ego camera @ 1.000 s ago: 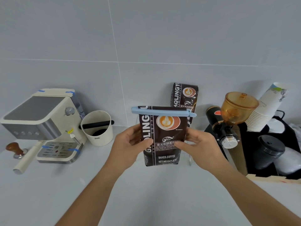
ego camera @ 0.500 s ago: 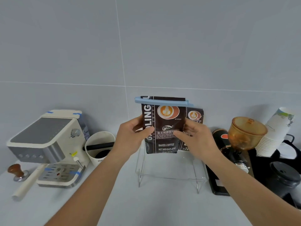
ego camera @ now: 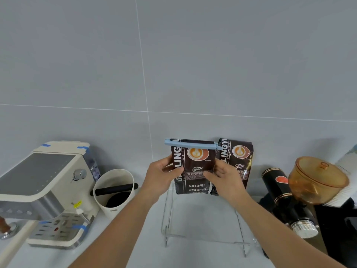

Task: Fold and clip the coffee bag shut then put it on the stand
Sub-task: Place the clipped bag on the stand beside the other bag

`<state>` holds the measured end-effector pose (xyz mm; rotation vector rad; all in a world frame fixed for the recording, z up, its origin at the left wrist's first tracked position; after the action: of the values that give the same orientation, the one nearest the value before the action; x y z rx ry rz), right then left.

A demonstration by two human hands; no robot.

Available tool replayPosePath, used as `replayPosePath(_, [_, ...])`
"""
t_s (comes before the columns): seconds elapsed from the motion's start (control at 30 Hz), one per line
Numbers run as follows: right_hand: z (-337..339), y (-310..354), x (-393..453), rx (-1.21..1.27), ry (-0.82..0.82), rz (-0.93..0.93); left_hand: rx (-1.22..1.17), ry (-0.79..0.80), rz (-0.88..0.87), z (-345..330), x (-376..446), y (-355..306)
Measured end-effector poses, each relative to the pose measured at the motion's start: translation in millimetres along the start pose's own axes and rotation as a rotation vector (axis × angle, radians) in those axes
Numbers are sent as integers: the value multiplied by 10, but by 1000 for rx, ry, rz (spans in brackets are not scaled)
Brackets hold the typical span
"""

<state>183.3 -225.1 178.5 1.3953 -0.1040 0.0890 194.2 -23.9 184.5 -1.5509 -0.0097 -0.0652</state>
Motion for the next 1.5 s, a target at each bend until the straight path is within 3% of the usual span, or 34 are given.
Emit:
replayPosePath(0.47, [-152,-544,337,-66,-62,-70,29,-26,94,-68,467,533])
replayPosePath(0.8, [-200,-598,522,-109,-141,-94,24,-7,74,-127,589,573])
replayPosePath(1.5, [-173,-549,612,-160,-98,-178,221,18,58,-97,731,548])
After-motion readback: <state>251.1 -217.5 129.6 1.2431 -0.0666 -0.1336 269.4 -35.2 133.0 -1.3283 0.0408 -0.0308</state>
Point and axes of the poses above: each hand's wrist, its own x-axis towards the middle knuckle, its own z-axis out of the back of the hand, y = z × x, the point moved 4 cm from there along x, towards the middle knuckle, and after that the axes turned 1 degree about x, right-handed, at the moved point
